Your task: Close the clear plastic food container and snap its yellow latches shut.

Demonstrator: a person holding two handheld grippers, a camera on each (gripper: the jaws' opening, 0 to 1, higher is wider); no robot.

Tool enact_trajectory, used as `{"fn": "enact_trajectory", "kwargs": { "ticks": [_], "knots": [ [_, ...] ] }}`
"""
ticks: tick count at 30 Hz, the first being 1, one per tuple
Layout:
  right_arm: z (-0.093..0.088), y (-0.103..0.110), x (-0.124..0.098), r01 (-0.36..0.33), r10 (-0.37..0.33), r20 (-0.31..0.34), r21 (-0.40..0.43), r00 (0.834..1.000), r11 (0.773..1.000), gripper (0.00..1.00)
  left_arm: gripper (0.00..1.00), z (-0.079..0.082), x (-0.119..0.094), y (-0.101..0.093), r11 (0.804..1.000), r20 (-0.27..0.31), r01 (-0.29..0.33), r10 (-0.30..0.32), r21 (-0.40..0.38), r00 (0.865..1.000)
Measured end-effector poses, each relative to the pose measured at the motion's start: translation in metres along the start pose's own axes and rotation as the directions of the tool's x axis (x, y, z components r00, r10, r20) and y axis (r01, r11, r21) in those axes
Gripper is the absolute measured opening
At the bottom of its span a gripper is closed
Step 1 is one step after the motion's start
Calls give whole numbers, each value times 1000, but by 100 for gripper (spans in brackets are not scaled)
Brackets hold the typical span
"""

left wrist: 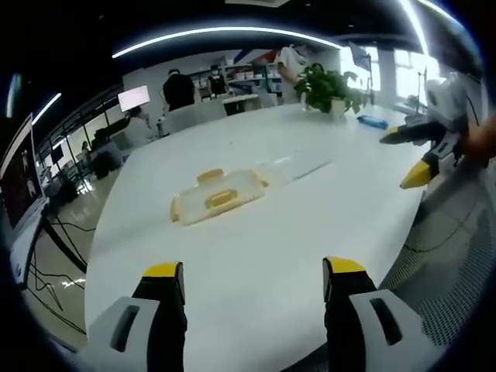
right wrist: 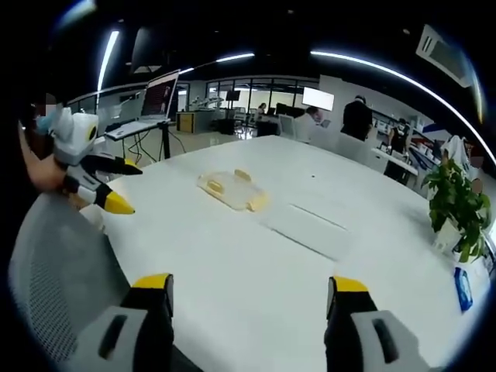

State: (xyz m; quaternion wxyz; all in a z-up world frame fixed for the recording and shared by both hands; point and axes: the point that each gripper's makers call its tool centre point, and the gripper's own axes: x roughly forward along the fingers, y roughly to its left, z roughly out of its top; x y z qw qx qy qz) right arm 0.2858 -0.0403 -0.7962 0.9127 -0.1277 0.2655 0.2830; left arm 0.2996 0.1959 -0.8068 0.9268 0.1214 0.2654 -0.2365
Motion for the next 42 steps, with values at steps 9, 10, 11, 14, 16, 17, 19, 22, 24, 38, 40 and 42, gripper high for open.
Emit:
{"fn": "enact_trajectory", "kwargs": {
  "ticks": [9,10,11,14,16,17,19,22,24,38,40,42],
  "knots": [
    [4,-1,-1,-8,7,19,24,1000,1000,82,73,4,1,-3,999,16,24,-24,-21,1000],
    [4,-1,-1,-9,8,18,23,1000,1000,82,73,4,0,-3,999,17,27,-26,-26,999],
    [4,-1,-1,-13,13,16,23,1000,1000,82,74,4,0,-2,999,18,31,-30,-31,999],
    [4,1,0,-27,27,13,25,1000,999,83,75,6,-1,0,998,27,36,-34,-51,999],
    [4,2,-1,-38,38,6,33,999,999,83,76,8,-3,0,997,34,41,-39,-62,999],
    [4,2,-1,-41,41,5,34,999,999,83,77,8,-3,1,997,35,42,-40,-64,999],
    [1,1,-1,-49,49,-29,20,998,999,82,79,9,-3,3,996,29,47,-45,-73,999],
    [6,-2,5,-51,51,-38,8,998,999,82,79,8,-2,8,994,28,51,-49,-99,998],
    [9,-1,9,-61,61,-39,1,997,998,82,79,6,0,9,994,12,61,-60,-94,998],
    [25,-13,35,-91,88,-36,-74,995,993,81,76,21,21,58,1000,45,2,-2,10,999],
    [26,-17,38,-88,85,-41,-89,996,992,81,75,20,25,67,1000,40,-10,9,16,999],
    [26,-22,42,-86,83,-43,-99,996,991,81,75,19,28,74,1000,31,-18,17,25,999]
  ]
}}
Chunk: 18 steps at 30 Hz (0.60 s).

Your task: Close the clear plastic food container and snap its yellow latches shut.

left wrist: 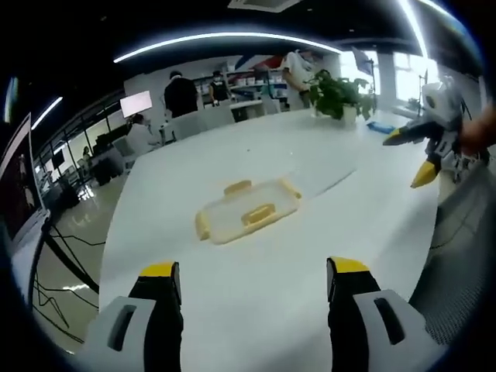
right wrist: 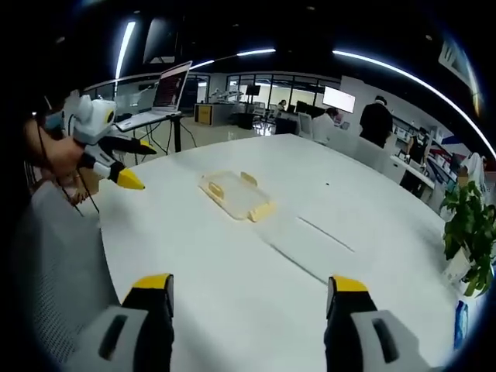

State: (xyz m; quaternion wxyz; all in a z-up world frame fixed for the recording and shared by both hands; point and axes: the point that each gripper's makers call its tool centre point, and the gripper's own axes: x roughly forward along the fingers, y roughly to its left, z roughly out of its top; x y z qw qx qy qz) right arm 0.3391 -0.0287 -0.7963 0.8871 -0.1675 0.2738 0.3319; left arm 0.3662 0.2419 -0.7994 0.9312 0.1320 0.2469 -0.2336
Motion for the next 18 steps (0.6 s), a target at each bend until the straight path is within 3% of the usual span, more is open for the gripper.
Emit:
{"fn": "enact_trajectory", "kwargs": {
  "ticks": [6,12,18],
  "knots": [
    [7,-5,12,-4,4,-3,-28,1000,1000,80,71,6,12,14,1000,4,-6,6,22,1000],
    [10,-10,30,-27,25,-19,-68,999,997,80,72,8,28,21,998,-7,25,-25,65,1000],
    [21,-20,39,-18,18,0,-52,1000,998,80,73,12,39,27,997,-7,33,-33,68,999]
  ]
}}
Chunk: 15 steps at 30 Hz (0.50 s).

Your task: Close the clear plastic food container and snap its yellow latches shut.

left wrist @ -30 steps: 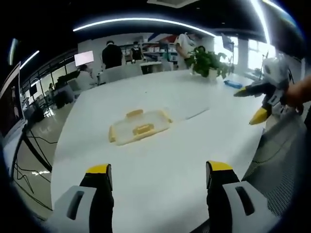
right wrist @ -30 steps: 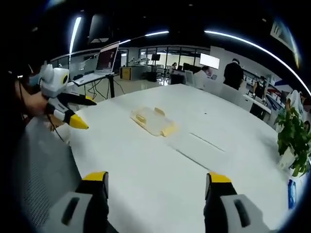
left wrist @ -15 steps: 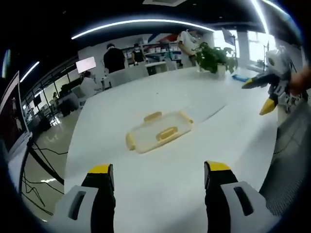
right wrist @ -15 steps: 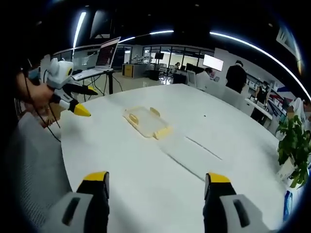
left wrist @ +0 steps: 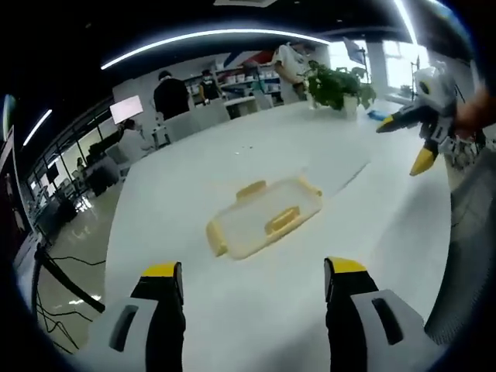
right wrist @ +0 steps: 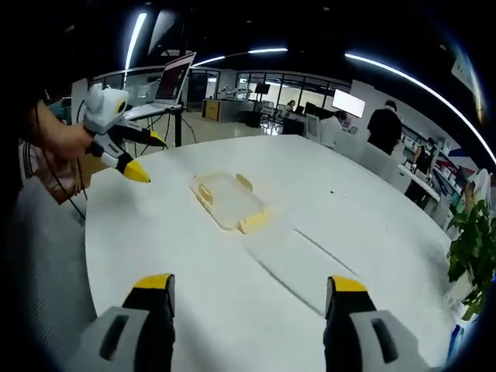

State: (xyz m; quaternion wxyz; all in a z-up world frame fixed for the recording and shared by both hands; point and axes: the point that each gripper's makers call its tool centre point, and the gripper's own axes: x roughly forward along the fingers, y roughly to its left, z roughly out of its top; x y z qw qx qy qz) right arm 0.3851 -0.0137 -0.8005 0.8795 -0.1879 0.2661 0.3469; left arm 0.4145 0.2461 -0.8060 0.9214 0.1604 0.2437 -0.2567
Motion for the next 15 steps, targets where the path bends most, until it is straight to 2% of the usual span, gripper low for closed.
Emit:
{"fn": "enact_trajectory", "kwargs": {
  "ticks": [8,15],
  "knots": [
    [9,-1,12,-22,22,-6,-54,1000,998,79,74,4,13,4,1000,8,8,-8,5,1000],
    [21,3,23,-44,44,-1,-98,999,994,79,74,4,12,16,1000,18,-11,11,4,1000]
  ]
}}
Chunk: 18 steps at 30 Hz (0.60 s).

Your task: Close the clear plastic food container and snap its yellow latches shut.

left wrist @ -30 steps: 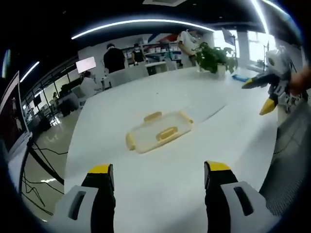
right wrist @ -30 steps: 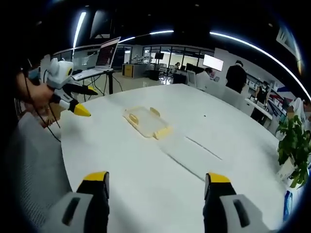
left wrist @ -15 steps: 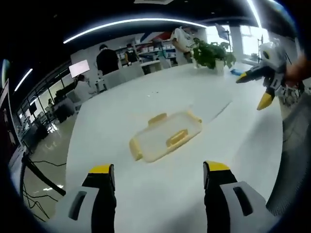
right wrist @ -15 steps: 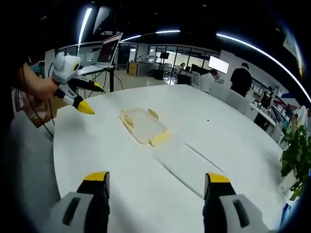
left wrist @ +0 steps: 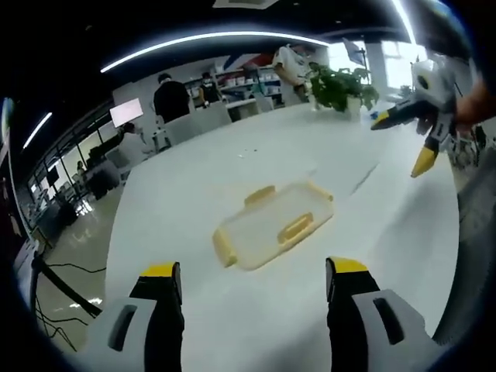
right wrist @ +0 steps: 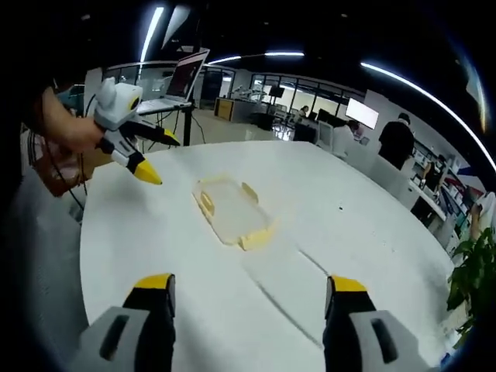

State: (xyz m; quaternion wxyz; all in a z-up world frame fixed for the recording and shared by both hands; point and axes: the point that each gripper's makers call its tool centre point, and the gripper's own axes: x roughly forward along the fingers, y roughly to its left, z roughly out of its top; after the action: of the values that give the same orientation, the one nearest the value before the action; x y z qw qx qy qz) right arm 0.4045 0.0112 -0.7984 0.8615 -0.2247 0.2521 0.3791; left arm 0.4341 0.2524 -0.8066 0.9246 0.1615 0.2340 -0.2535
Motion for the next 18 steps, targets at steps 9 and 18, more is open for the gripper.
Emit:
{"fn": "enact_trajectory", "kwargs": {
  "ticks": [9,18],
  "knots": [
    [20,0,17,-28,29,15,-57,999,998,79,76,-4,-1,15,1000,-4,-22,22,0,1000],
    [36,2,31,-66,69,28,-98,997,993,81,77,-4,0,21,999,0,-33,33,3,999]
  ]
}}
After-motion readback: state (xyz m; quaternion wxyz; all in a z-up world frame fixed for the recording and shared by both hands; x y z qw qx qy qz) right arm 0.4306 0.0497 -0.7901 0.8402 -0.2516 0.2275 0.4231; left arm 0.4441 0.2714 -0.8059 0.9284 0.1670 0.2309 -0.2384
